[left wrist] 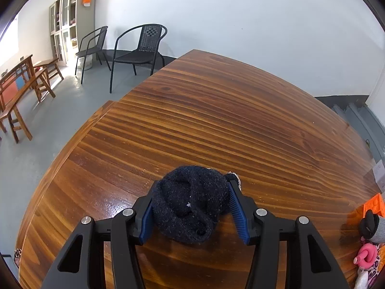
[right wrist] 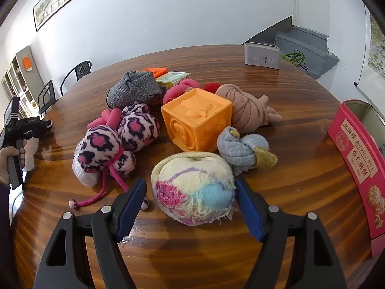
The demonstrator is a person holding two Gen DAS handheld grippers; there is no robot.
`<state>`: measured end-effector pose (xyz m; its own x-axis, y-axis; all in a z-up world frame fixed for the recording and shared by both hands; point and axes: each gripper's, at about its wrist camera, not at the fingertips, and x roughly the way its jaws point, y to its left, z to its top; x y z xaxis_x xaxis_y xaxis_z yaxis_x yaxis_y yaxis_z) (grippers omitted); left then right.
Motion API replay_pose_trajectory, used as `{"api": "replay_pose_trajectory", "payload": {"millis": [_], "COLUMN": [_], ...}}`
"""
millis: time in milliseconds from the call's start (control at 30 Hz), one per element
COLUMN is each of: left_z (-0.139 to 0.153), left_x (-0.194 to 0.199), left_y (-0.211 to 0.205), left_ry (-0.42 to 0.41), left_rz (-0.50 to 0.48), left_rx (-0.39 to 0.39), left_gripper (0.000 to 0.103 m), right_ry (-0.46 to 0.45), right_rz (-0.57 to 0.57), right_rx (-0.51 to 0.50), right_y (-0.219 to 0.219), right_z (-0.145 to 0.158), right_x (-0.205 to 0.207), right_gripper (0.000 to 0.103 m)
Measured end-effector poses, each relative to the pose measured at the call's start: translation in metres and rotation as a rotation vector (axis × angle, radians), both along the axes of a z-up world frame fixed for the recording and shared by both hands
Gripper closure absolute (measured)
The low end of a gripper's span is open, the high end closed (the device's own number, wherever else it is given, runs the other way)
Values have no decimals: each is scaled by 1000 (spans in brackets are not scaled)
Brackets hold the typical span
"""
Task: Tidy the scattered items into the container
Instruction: 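Grasp the black hat with the left gripper while the right grasps the pastel yarn ball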
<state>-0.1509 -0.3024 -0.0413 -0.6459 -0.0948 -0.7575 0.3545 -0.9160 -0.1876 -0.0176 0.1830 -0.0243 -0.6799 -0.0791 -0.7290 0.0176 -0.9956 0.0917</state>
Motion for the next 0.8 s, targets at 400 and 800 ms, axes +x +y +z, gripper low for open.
{"api": "replay_pose_trajectory", "payload": {"millis": [400, 800], "left_z": [23, 48], "left_x": [26, 58], "left_y": [44, 132], "left_ry": [70, 132], "left_rz": [-42, -191], "left_rx": [-69, -116], "left_gripper": [49, 49], "right_ry": [15, 67], "right_rz": [6, 29], "right_rx": [-11, -35], "right_y": [6, 5], "right_z": [2, 15], "right_x": [5, 17], "right_gripper": [33, 33]}}
